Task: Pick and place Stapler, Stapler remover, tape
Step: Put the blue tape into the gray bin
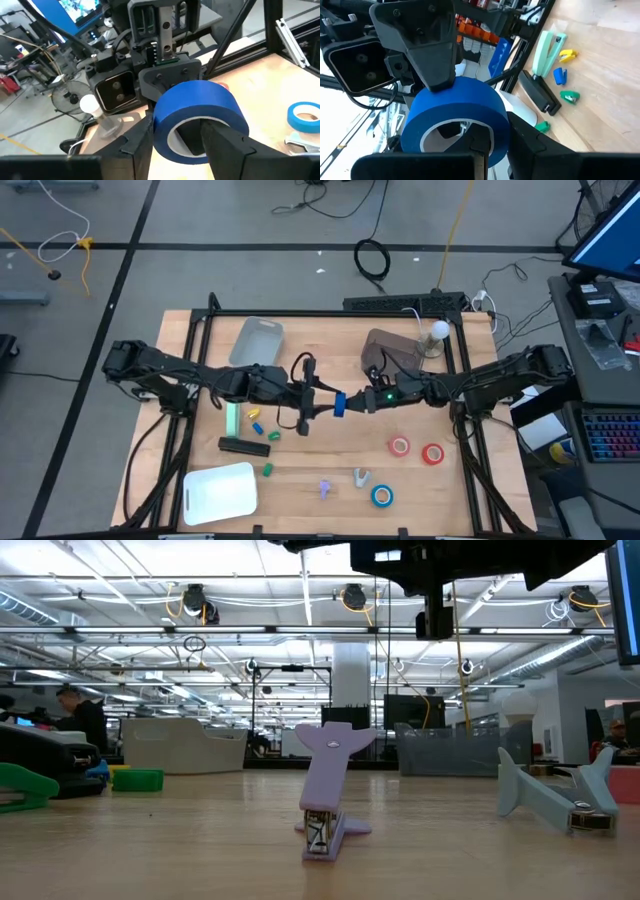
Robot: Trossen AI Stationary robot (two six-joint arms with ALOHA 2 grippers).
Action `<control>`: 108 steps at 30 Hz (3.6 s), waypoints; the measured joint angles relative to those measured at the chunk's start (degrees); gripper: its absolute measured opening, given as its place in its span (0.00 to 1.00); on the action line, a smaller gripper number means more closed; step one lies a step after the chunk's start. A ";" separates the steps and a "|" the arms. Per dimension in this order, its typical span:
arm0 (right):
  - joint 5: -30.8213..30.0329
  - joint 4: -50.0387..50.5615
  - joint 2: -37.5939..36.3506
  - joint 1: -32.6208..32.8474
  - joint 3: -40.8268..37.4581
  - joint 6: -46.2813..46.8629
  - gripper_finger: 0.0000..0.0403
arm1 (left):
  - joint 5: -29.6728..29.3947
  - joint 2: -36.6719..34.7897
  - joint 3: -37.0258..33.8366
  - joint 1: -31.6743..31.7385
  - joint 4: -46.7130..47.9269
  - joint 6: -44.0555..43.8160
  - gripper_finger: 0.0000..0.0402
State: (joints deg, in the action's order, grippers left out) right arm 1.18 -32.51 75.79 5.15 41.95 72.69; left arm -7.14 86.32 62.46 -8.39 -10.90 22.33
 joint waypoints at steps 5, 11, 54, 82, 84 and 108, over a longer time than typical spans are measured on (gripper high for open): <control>-0.09 -0.05 0.00 0.00 0.01 -0.04 0.08 | -0.07 0.00 0.00 0.44 -1.45 -1.51 0.36; -0.02 0.10 -0.02 0.00 0.01 -0.07 0.08 | -0.19 0.00 0.00 0.69 -2.15 -2.18 0.31; 2.15 0.85 -0.50 -1.31 -0.17 -9.41 0.37 | -28.23 -8.47 0.17 23.02 59.16 -26.98 0.08; 1.88 9.27 -12.54 -1.40 -0.21 -57.21 0.36 | -7.28 -1.05 0.60 46.35 63.97 -27.86 0.08; 1.87 9.35 -12.96 -1.40 -0.21 -57.79 0.36 | -7.85 0.47 1.56 46.53 63.84 -27.43 0.08; 1.87 11.81 -13.20 -1.40 -0.21 -56.94 0.37 | -14.55 15.78 7.63 49.12 63.67 -24.15 0.08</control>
State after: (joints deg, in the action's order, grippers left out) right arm 3.05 -20.70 62.59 3.75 41.74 15.75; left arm -21.68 102.10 70.08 40.73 52.77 -1.83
